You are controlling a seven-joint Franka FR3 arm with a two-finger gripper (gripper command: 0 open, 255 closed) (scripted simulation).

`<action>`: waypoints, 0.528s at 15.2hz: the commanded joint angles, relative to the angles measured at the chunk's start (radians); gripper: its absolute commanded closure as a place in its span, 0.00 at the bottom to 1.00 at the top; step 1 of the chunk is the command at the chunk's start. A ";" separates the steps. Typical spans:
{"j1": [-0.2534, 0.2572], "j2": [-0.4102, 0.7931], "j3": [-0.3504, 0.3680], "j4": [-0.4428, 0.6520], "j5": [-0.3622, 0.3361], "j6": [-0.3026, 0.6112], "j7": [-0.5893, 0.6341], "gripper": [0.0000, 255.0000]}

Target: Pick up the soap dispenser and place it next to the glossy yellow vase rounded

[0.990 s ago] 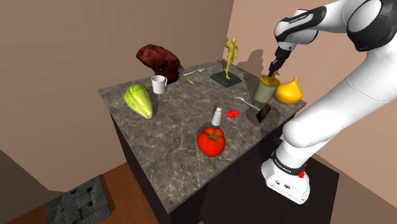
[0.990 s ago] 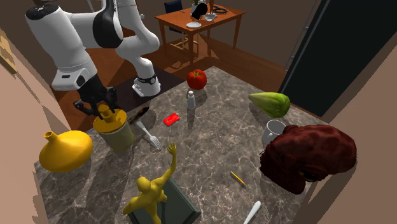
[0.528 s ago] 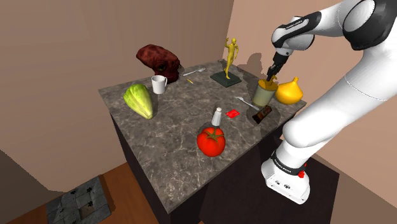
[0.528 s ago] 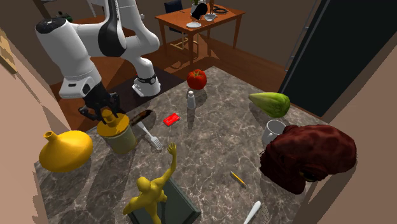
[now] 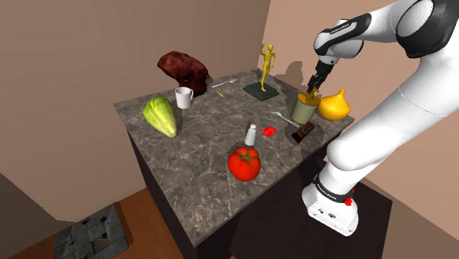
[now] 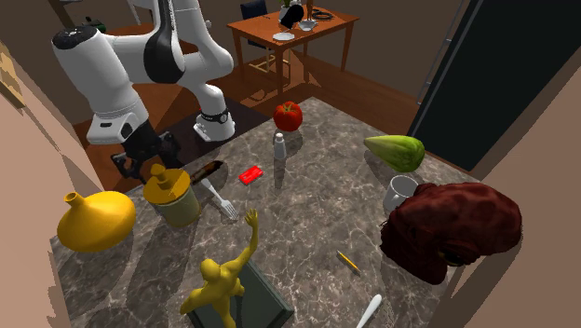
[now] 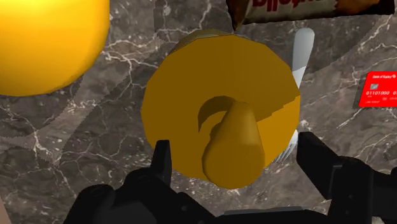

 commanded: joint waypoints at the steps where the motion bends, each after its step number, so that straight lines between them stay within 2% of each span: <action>1: 0.000 0.000 0.000 0.000 0.000 0.000 0.000 0.00; 3: 0.000 0.000 0.000 0.000 0.000 0.000 0.000 0.00; 7: -0.003 -0.058 0.017 0.079 -0.025 -0.131 0.021 0.00; 8: -0.003 -0.058 0.017 0.079 -0.025 -0.131 0.021 0.00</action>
